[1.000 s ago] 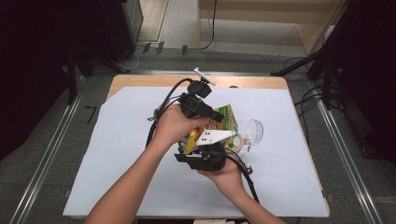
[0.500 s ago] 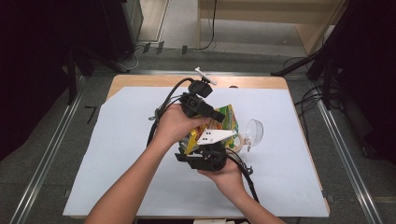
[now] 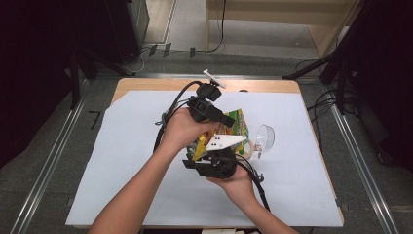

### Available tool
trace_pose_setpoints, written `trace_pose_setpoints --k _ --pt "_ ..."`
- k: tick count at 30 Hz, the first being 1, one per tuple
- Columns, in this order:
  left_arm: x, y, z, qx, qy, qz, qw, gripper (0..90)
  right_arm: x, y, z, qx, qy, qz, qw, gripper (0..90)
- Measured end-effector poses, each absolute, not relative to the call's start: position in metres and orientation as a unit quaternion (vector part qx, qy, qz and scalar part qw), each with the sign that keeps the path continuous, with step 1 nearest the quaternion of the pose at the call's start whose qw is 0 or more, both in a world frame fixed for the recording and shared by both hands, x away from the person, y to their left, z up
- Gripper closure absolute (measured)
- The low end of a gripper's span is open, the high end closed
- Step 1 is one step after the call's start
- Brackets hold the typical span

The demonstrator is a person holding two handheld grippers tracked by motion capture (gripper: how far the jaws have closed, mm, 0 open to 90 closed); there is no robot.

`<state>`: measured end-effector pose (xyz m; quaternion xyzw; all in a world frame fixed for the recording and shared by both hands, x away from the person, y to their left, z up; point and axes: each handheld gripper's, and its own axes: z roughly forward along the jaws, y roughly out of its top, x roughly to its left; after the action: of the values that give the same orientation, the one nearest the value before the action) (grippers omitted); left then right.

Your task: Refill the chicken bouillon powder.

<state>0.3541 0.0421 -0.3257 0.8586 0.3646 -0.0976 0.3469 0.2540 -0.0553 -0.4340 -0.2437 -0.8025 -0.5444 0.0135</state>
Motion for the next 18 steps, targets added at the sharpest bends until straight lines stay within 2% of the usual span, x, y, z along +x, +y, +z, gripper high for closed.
trace_pose_setpoints --k 18 --pt "0.3563 0.0480 -0.3256 0.854 0.372 -0.102 0.350 82.4 0.2516 -0.0543 -0.4325 -0.233 -0.801 -0.552 0.012 72.6"
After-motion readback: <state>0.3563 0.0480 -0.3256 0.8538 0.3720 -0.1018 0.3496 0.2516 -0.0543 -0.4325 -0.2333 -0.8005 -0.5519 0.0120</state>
